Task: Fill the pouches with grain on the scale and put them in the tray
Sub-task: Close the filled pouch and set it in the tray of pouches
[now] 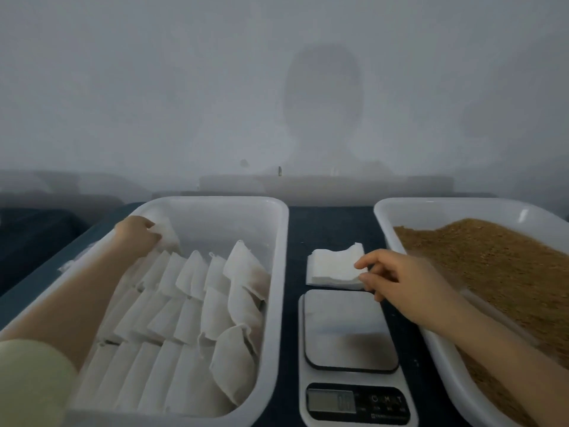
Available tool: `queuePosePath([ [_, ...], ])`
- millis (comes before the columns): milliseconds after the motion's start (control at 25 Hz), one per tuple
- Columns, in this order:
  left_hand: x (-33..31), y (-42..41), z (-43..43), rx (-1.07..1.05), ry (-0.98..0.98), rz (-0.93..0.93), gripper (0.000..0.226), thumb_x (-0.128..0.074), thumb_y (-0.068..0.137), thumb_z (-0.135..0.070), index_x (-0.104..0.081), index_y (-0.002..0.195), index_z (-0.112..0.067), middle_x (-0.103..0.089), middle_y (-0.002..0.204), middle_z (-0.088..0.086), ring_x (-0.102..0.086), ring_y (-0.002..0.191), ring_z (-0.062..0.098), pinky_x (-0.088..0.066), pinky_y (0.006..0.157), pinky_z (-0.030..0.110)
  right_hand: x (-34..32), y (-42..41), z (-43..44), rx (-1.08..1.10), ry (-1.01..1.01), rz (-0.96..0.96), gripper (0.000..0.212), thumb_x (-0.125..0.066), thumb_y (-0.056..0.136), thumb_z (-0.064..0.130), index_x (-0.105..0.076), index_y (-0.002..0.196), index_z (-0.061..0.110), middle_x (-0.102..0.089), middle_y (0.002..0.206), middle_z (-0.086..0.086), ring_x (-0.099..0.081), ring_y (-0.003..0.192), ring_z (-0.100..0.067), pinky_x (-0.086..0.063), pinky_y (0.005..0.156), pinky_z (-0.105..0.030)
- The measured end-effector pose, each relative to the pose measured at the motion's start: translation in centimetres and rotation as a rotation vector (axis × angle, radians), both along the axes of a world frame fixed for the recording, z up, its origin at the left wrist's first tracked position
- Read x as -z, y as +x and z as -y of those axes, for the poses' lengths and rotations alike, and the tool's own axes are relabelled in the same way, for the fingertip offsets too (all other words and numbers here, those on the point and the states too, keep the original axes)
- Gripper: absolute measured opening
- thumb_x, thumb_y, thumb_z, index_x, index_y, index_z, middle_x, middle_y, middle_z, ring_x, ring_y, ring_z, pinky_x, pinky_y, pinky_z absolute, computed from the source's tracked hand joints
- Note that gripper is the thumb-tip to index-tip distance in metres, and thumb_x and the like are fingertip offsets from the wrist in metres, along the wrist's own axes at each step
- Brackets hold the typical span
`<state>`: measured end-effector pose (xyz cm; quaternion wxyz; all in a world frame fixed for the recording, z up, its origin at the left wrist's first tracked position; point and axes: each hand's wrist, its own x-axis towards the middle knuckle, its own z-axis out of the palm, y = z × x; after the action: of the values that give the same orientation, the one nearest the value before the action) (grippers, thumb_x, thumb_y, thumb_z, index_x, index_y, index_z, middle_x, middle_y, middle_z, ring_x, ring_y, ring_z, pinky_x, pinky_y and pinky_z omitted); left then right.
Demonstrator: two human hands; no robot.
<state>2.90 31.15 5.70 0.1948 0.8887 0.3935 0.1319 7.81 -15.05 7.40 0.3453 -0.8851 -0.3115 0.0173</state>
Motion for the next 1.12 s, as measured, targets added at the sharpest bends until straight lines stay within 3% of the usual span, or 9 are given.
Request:
queuePosePath([
  [80,0.6,-0.5,-0.3,0.02,0.066,-0.024,0.042,-0.056,0.094,-0.01,-0.048,0.133,0.004,-0.054,0.129,0.023,-0.054,0.111,0.033,-0.036,0.102,0.04,0.0,-0.1,0.0,-0.002,-0.004,0.015,0.017,-0.06,0.09,0.027,-0.055,0.092,0.044,-0.068,0.075,0.015,-0.063,0.067,0.006,-0.045,0.056,-0.009],
  [160,1.3,-0.6,-0.1,0.073,0.099,0.006,0.04,-0.048,0.097,-0.007,-0.042,0.135,0.006,-0.052,0.127,0.021,-0.046,0.103,0.023,-0.036,0.101,0.04,-0.1,-0.2,0.0,-0.001,-0.022,0.023,0.018,-0.061,0.089,0.026,-0.057,0.093,0.043,-0.067,0.076,0.022,-0.063,0.066,0.007,-0.044,0.054,-0.011],
  [280,1.6,-0.1,-0.2,0.182,0.235,-0.027,0.041,-0.044,0.098,-0.01,-0.039,0.138,-0.001,-0.049,0.126,0.018,-0.046,0.098,0.022,-0.045,0.094,0.041,-0.1,-0.2,-0.2,0.008,-0.04,0.023,0.021,-0.061,0.089,0.026,-0.055,0.09,0.046,-0.067,0.074,0.019,-0.063,0.068,0.007,-0.044,0.053,-0.01],
  [480,0.4,0.2,0.0,0.212,0.513,-0.367,0.048,-0.056,0.09,-0.003,-0.038,0.134,-0.005,-0.047,0.124,0.014,-0.05,0.113,0.028,-0.046,0.084,0.035,0.1,-0.1,0.0,0.016,-0.018,-0.004,0.017,-0.06,0.09,0.025,-0.058,0.09,0.042,-0.067,0.074,0.02,-0.063,0.068,0.005,-0.044,0.054,-0.007],
  [640,-3.0,1.6,5.3,0.255,0.67,-0.239,0.042,-0.058,0.09,-0.008,-0.048,0.131,-0.011,-0.052,0.128,0.011,-0.049,0.119,0.03,-0.04,0.093,0.038,0.1,-0.3,-0.1,0.009,0.006,-0.017,0.016,-0.059,0.091,0.026,-0.058,0.09,0.042,-0.067,0.073,0.014,-0.063,0.069,0.005,-0.045,0.056,-0.006],
  [720,-4.8,2.7,10.5,0.361,0.581,-0.056,0.03,-0.055,0.094,-0.02,-0.058,0.123,-0.016,-0.059,0.124,0.008,-0.051,0.117,0.03,-0.038,0.093,0.038,0.1,-0.3,-0.1,0.012,0.018,-0.013,0.017,-0.057,0.092,0.025,-0.058,0.089,0.041,-0.067,0.073,0.011,-0.063,0.067,0.004,-0.045,0.056,-0.007],
  [840,-5.9,4.4,19.3,0.57,0.344,0.005,0.018,-0.052,0.093,-0.025,-0.068,0.089,-0.018,-0.067,0.093,0.005,-0.061,0.094,0.028,-0.044,0.071,0.03,-0.1,-0.1,0.0,0.051,0.093,0.007,0.015,-0.055,0.093,0.02,-0.061,0.091,0.034,-0.067,0.07,0.009,-0.062,0.061,0.003,-0.044,0.058,-0.006],
  [920,-5.0,5.9,24.3,0.7,0.291,-0.115,0.021,-0.051,0.093,-0.023,-0.071,0.094,-0.015,-0.068,0.095,0.004,-0.062,0.088,0.025,-0.044,0.068,0.029,-0.2,0.1,0.2,0.083,0.165,0.006,0.014,-0.054,0.094,0.018,-0.064,0.094,0.028,-0.067,0.071,0.007,-0.062,0.059,0.001,-0.044,0.057,-0.006],
  [1120,-0.4,8.0,29.9,0.858,0.47,-0.501,0.029,-0.057,0.095,-0.027,-0.058,0.115,-0.005,-0.058,0.098,0.007,-0.056,0.082,0.022,-0.043,0.068,0.032,-0.1,0.2,0.2,0.108,0.18,0.004,0.013,-0.053,0.095,0.018,-0.064,0.097,0.025,-0.065,0.073,0.01,-0.061,0.062,0.004,-0.042,0.054,-0.004],
])
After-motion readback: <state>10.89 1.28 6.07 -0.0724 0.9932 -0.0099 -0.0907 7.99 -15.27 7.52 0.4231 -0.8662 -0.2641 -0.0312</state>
